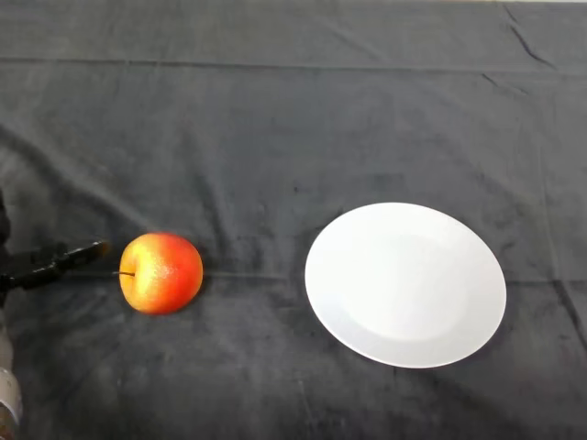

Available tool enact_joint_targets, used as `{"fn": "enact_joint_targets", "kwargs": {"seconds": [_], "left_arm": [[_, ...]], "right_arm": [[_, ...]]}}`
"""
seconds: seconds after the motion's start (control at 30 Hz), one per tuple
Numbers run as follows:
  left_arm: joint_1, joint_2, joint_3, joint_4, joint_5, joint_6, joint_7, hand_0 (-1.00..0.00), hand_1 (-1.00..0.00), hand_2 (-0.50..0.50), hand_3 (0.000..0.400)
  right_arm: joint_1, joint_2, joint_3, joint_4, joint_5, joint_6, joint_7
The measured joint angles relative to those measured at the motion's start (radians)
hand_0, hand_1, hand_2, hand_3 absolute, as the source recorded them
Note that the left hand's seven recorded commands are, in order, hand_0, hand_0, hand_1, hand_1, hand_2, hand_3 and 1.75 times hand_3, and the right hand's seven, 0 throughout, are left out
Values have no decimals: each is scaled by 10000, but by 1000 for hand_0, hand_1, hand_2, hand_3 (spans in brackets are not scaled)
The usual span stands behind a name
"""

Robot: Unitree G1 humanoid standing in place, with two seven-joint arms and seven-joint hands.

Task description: Move the apple to the plate

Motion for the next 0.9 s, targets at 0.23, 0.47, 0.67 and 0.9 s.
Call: {"fn": "enact_joint_targets", "kwargs": {"seconds": [0.23, 0.47, 0.67, 0.9], "left_arm": [[3, -83, -235, -5, 426, -276, -202, 0, 0, 0, 0], [14, -214, -694, -7, 796, -444, -379, 0, 0, 0, 0], [27, -369, -1209, -8, 1018, -461, -663, 0, 0, 0, 0], [45, -405, -1575, -8, 1188, -560, -1251, 0, 0, 0, 0]], "right_arm": [[0, 0, 0, 0, 0, 0, 0], [0, 0, -1, 0, 0, 0, 0], [0, 0, 0, 0, 0, 0, 0], [0, 0, -1, 0, 0, 0, 0]]}}
